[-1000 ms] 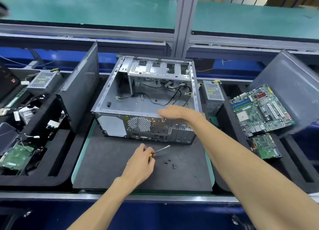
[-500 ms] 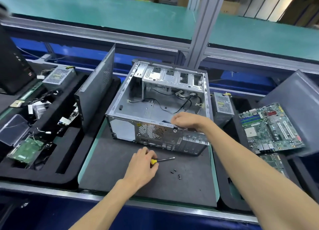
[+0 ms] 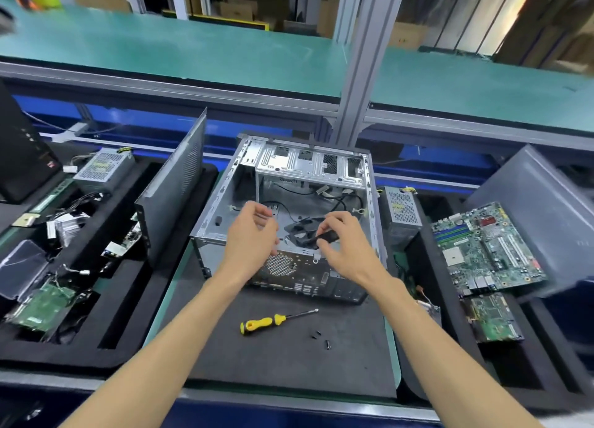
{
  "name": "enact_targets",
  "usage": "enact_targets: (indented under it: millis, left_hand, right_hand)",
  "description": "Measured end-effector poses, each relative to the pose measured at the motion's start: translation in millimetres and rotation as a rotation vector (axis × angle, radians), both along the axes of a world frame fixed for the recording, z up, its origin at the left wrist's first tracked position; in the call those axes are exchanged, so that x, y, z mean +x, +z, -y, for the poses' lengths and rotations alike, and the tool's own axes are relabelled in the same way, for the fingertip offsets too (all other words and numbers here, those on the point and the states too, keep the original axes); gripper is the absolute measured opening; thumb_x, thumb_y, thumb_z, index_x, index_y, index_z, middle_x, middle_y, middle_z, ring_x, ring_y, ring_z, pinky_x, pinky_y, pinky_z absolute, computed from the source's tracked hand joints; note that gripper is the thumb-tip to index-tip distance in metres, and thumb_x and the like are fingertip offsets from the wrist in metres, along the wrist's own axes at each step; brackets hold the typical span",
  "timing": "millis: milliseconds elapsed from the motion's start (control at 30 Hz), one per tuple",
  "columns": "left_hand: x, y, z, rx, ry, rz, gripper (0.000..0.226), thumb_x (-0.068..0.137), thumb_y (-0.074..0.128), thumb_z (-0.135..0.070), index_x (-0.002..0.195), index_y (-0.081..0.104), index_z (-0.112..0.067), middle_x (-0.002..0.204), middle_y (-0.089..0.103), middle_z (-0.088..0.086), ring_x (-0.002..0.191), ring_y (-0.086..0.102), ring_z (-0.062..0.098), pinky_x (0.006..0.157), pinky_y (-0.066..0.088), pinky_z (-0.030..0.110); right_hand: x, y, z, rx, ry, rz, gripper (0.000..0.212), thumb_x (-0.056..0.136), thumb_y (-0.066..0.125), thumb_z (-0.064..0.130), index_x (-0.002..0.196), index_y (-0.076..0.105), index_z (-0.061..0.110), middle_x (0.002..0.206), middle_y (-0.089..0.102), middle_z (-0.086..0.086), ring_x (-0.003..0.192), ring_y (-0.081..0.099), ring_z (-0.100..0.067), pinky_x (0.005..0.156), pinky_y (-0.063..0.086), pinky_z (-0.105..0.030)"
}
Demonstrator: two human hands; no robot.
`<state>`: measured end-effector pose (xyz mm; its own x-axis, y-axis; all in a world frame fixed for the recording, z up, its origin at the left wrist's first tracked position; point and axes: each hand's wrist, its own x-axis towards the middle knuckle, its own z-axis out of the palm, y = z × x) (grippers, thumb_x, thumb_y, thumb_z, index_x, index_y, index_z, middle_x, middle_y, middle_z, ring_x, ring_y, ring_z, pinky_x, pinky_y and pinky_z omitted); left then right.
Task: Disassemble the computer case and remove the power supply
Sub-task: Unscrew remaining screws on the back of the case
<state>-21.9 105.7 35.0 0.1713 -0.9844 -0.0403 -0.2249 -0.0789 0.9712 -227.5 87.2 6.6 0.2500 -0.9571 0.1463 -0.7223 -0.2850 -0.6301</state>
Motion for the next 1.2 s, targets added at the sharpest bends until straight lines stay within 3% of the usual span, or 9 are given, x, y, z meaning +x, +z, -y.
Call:
enact_targets:
  millis: [100,267,433,600,767,867,967,1067,1200]
  left_hand:
    - [-9,1,12,0.146,-0.088,0.058,0.012,0.099,0.053,-0.022,0.110,0.049,-0.018,0.097,0.067,0.009,0.068,0.072,0.020,0.071,0.061,0.044]
    - [-19,4,27,0.097,-0.167,0.264,0.023,0.100,0.053,-0.020,0.121,0.045,-0.019,0.108,0.060,0.001,0.076,0.071,0.027,0.069,0.060,0.041]
    - [-14,2,51,0.107,-0.188,0.328,0.051,0.097,0.061,-0.018,0.143,0.040,-0.016,0.140,0.049,0.002,0.099,0.061,0.014,0.074,0.053,0.027]
    - [-14,-8,64,0.170,-0.425,0.339,0.024,0.099,0.059,-0.024,0.120,0.068,-0.017,0.119,0.068,-0.001,0.098,0.063,0.019,0.070,0.050,0.021]
    - [-17,-8,68,0.052,-0.335,0.008,0.022,0.103,0.051,-0.020,0.101,0.071,-0.012,0.080,0.075,0.002,0.075,0.069,0.011,0.073,0.053,0.025]
    - [-10,0,71,0.144,-0.325,-0.334,0.027,0.105,0.041,-0.019,0.104,0.065,-0.006,0.058,0.046,0.000,0.049,0.043,0.015,0.047,0.040,0.025]
    - [-5,9,73,0.202,-0.352,-0.408,0.026,0.103,0.038,-0.021,0.099,0.060,-0.009,0.058,0.026,-0.004,0.047,0.020,0.013,0.040,0.020,0.024]
    - [-7,17,64,0.241,-0.389,-0.322,0.037,0.104,0.038,-0.042,0.110,0.061,-0.014,0.056,0.025,-0.004,0.046,0.024,0.015,0.041,0.025,0.026]
    - [-20,27,42,0.257,-0.490,-0.317,0.053,0.093,0.041,-0.069,0.125,0.059,-0.031,0.056,0.039,-0.003,0.054,0.051,0.018,0.053,0.047,0.027]
  right_hand:
    - [1,-4,-4,-0.057,-0.103,0.038,0.010,0.095,0.064,0.013,0.105,0.062,0.015,0.129,0.045,-0.004,0.126,0.044,-0.024,0.109,0.040,-0.037]
    - [4,11,-4,-0.072,-0.240,0.295,0.011,0.097,0.061,0.013,0.103,0.060,0.022,0.111,0.052,0.002,0.100,0.052,0.000,0.091,0.041,-0.020]
    - [1,27,-1,0.075,-0.352,0.602,0.005,0.099,0.058,0.014,0.101,0.059,0.018,0.105,0.062,-0.006,0.094,0.060,-0.019,0.079,0.049,-0.027]
    - [0,37,7,0.178,-0.451,1.037,0.012,0.102,0.053,0.008,0.092,0.055,0.014,0.102,0.060,-0.012,0.102,0.064,-0.030,0.090,0.057,-0.040]
    - [-5,38,17,0.305,-0.457,1.440,0.009,0.103,0.051,0.006,0.095,0.053,0.011,0.102,0.064,-0.014,0.093,0.066,-0.025,0.089,0.060,-0.044]
    - [-6,37,19,0.372,-0.469,1.615,0.009,0.103,0.050,0.007,0.110,0.055,0.007,0.095,0.060,-0.013,0.088,0.065,-0.025,0.089,0.060,-0.045]
    - [-7,37,20,0.425,-0.465,1.766,0.011,0.100,0.052,0.006,0.108,0.059,0.003,0.098,0.057,-0.013,0.087,0.064,-0.025,0.092,0.059,-0.047]
    - [-1,35,18,0.346,-0.408,1.678,0.007,0.101,0.050,0.003,0.098,0.056,0.006,0.104,0.059,-0.018,0.089,0.069,-0.024,0.094,0.058,-0.046]
    - [9,31,-3,-0.103,-0.367,0.980,0.011,0.096,0.062,0.006,0.096,0.062,0.017,0.123,0.062,-0.009,0.115,0.062,-0.022,0.100,0.050,-0.030]
